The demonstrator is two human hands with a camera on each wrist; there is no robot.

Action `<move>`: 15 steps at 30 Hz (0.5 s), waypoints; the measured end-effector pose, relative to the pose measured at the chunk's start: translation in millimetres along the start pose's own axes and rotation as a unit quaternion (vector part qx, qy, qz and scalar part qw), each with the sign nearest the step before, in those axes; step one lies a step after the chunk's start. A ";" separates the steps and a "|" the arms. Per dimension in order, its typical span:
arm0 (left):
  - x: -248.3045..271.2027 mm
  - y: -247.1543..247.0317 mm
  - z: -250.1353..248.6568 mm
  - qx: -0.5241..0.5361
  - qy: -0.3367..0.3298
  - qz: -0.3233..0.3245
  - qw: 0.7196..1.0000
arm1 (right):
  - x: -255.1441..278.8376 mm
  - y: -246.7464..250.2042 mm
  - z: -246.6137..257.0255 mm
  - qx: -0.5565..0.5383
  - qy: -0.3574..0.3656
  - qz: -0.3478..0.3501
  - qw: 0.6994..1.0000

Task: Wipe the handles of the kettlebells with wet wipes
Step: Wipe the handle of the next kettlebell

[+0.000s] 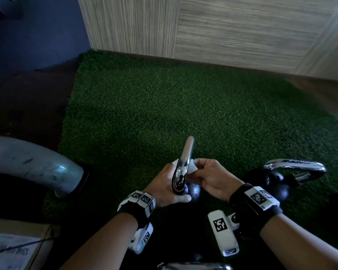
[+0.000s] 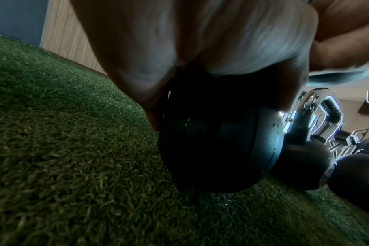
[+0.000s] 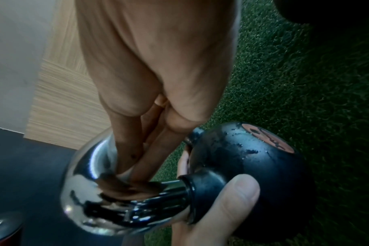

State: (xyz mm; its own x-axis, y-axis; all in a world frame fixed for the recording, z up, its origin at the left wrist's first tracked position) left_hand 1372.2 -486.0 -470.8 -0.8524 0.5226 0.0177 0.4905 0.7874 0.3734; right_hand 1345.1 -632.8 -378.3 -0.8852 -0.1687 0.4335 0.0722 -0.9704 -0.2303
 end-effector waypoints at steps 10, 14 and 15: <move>1.1 0.5 -1.1 -0.015 -0.011 0.005 1.000 | -8.4 15.7 19.3 0.121 0.067 -0.151 0.979; 3.8 0.8 -5.0 -0.005 -0.002 -0.008 1.000 | -8.3 18.8 24.0 0.186 0.115 -0.223 0.950; 4.3 0.7 -6.3 -0.007 0.003 -0.009 1.000 | -11.1 21.4 26.2 0.189 0.121 -0.245 0.943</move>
State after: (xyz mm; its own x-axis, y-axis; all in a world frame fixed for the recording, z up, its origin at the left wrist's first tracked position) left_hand 1367.7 -485.2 -464.6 -0.8624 0.5060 0.0155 0.4719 0.7924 0.3866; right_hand 1368.6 -656.3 -365.1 -0.9305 0.3164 0.1845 -0.2553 -0.9214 0.2929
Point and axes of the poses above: each hand's wrist, its own x-axis away from the middle knuckle, its own y-axis out of the back of the hand, z = x × y, the point moved 4 cm from there along -x, towards the middle knuckle, and after that the axes turned 7 degrees about x, right-handed, at the moved point
